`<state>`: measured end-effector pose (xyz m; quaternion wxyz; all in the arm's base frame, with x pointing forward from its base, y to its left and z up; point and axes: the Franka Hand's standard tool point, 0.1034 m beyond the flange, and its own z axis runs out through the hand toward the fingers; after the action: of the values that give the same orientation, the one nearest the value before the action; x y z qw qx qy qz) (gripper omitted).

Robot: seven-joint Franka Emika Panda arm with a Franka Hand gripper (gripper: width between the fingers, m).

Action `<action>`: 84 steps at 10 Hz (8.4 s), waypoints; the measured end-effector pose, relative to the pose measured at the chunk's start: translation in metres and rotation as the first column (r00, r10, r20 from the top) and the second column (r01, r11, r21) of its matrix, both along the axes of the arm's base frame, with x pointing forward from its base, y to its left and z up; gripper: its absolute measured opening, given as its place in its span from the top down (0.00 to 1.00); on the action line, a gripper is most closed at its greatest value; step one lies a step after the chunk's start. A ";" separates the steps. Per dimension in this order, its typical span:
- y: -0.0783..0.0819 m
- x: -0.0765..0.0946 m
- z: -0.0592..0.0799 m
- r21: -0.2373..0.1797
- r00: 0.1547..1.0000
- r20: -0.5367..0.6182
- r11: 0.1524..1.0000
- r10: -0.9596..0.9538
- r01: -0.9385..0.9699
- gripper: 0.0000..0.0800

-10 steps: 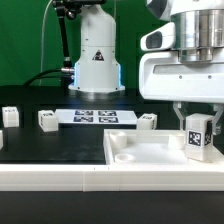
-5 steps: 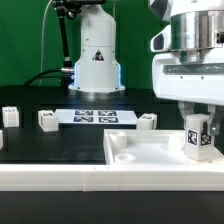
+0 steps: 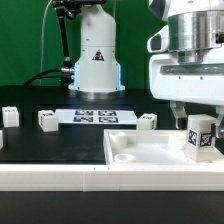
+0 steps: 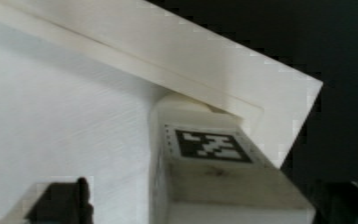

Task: Assemble one leg

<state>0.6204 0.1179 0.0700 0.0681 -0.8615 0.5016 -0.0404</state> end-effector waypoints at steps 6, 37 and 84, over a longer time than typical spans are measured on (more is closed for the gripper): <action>-0.001 0.006 0.007 -0.073 0.810 -0.028 0.807 0.586 -0.586 0.19; -0.009 0.004 0.006 -0.034 0.998 -0.014 0.997 -0.064 0.063 0.24; 0.007 0.003 0.005 -0.192 0.705 -0.037 0.688 0.708 -0.700 0.19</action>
Offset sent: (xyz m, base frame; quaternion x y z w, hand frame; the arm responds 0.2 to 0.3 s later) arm 0.0113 0.0005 0.0065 -0.0404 -0.0245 -0.2388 0.9699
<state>0.6235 0.1248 0.0753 0.0053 -0.9892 0.1251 -0.0768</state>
